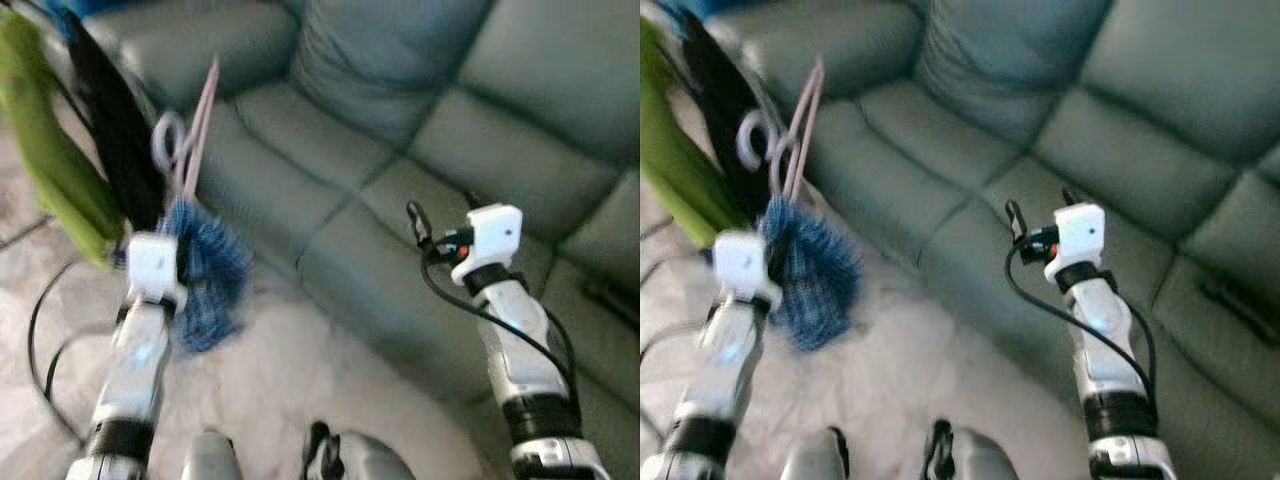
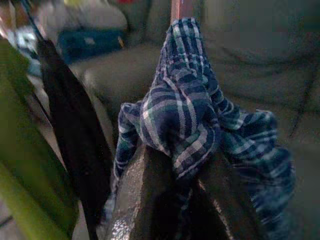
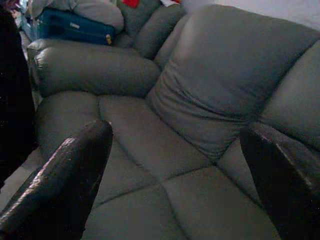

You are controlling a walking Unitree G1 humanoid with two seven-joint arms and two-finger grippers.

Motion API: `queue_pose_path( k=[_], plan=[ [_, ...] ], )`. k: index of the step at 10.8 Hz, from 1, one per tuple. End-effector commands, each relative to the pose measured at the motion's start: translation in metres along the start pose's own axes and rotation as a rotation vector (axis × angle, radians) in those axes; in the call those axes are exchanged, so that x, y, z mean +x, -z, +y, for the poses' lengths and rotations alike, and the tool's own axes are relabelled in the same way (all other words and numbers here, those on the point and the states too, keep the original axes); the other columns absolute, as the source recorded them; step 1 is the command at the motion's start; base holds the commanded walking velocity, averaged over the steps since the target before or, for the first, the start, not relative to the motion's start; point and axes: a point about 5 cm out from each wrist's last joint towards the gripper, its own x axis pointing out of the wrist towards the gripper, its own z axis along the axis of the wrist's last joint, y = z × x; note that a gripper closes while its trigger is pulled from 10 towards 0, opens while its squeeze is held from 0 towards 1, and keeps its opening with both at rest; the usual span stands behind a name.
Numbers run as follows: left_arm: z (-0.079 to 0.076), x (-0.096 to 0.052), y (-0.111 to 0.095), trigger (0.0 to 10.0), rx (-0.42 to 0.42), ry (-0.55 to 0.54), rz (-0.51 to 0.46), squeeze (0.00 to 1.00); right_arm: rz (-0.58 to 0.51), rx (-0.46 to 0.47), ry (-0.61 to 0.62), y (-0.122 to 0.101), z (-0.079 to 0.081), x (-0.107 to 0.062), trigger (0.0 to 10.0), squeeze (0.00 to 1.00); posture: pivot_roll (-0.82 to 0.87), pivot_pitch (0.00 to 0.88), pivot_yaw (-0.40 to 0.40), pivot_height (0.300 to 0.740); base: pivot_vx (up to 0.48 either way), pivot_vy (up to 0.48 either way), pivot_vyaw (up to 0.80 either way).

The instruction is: Hang hanger

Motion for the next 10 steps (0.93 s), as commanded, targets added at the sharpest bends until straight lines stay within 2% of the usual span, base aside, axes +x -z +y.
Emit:
queue_pose_path(
  k=[1,3,4,5,6,7,8,9,10],
  plan=[
    [-0.002,0.001,0.003,10.0,0.0,0.003,0.015,0.0,0.002,-0.008,0.013,0.002,-0.002,0.0,10.0,0.0,0.02,0.007,-0.107,0.74,0.0,0.0,0.0],
    [-0.015,0.012,0.004,10.0,-0.006,0.015,0.022,0.0,0.004,0.033,0.069,0.01,-0.004,-0.001,10.0,0.0,0.01,0.0,-0.089,0.74,0.0,0.0,0.0],
    [-0.025,0.02,0.001,10.0,-0.003,0.056,0.012,0.0,0.028,0.034,0.083,0.018,-0.006,-0.003,10.0,0.0,0.0,0.0,-0.062,0.74,0.0,0.0,0.0],
    [-0.031,0.028,-0.006,10.0,0.02,0.099,-0.011,0.0,0.008,0.001,0.089,0.015,-0.007,-0.001,10.0,0.0,-0.03,0.0,-0.014,0.74,0.0,0.0,0.0],
    [-0.031,0.032,-0.009,10.0,0.031,0.113,-0.02,0.0,-0.001,-0.014,0.103,0.014,-0.01,-0.001,10.0,0.0,-0.03,0.0,-0.003,0.74,0.0,0.0,0.0],
    [-0.029,0.043,-0.015,10.0,0.058,0.121,-0.038,0.0,0.0,0.009,0.197,0.017,-0.023,-0.005,10.0,0.0,-0.05,0.0,0.023,0.74,0.0,0.0,0.0],
    [-0.03,0.046,-0.019,10.0,0.081,0.132,-0.061,0.0,-0.008,-0.008,0.203,0.018,-0.025,-0.007,10.0,0.0,-0.06,0.0,0.03,0.74,0.0,0.0,0.0],
    [-0.031,0.046,-0.02,10.0,0.093,0.144,-0.073,0.0,-0.008,-0.006,0.191,0.019,-0.022,-0.007,10.0,0.0,-0.06,0.0,0.033,0.74,0.0,0.0,0.0],
    [-0.032,0.044,-0.022,10.0,0.118,0.176,-0.104,0.0,-0.022,-0.036,0.15,0.019,-0.011,-0.007,10.0,0.0,-0.07,0.0,0.052,0.74,0.0,0.0,0.0]
  ],
)
